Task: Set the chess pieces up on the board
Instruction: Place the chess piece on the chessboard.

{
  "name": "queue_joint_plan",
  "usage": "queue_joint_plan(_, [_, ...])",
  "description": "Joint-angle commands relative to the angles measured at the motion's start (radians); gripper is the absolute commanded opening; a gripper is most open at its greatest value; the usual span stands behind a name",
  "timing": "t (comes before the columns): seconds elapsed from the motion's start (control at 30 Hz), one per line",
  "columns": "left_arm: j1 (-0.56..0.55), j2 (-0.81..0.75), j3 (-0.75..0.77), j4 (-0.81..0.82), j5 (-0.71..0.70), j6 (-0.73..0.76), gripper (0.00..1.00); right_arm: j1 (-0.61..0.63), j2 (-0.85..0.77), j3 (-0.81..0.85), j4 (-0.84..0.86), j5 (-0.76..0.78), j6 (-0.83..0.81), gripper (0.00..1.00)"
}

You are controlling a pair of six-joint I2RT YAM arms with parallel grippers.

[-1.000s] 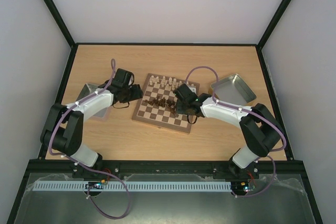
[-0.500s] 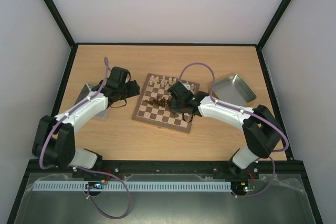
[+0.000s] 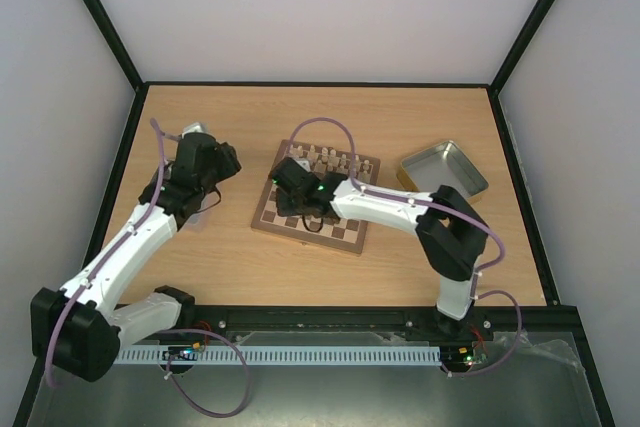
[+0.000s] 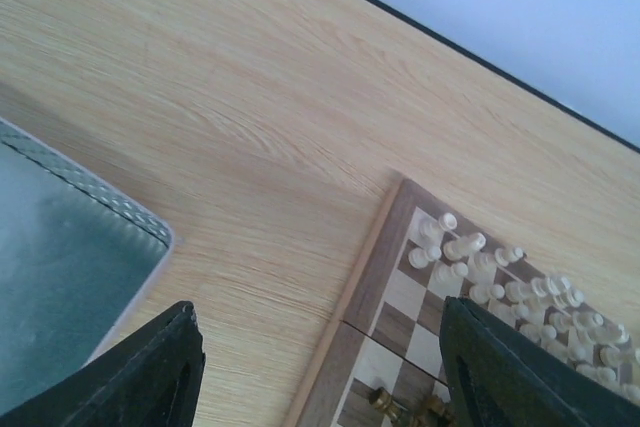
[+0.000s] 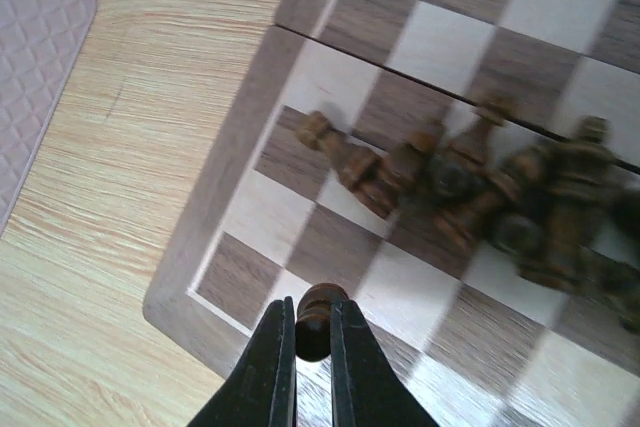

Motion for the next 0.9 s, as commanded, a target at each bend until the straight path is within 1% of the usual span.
queue_joint_plan(0.0, [0.025,-0.047,-0.031,-0.01,-0.068,-0.022,0.67,0.02,0.089,0.121,-0.004,0.003,-0.04,0.02])
queue_joint_plan(0.3, [0.054,-0.052,-0.048,-0.01,-0.035,-0.018,0.68,0.046,0.219,0.23,-0.042,-0.006,-0.065,0.03])
queue_joint_plan(0.67, [0.061,-0.056,-0.059,-0.004,-0.03,-0.011,0.68,0.048,0.284,0.267,-0.06,0.057,-0.071,0.03])
queue_joint_plan(0.87, [0.062,-0.055,-0.061,0.0,-0.028,-0.008,0.69,0.048,0.292,0.272,-0.063,0.066,-0.072,0.08])
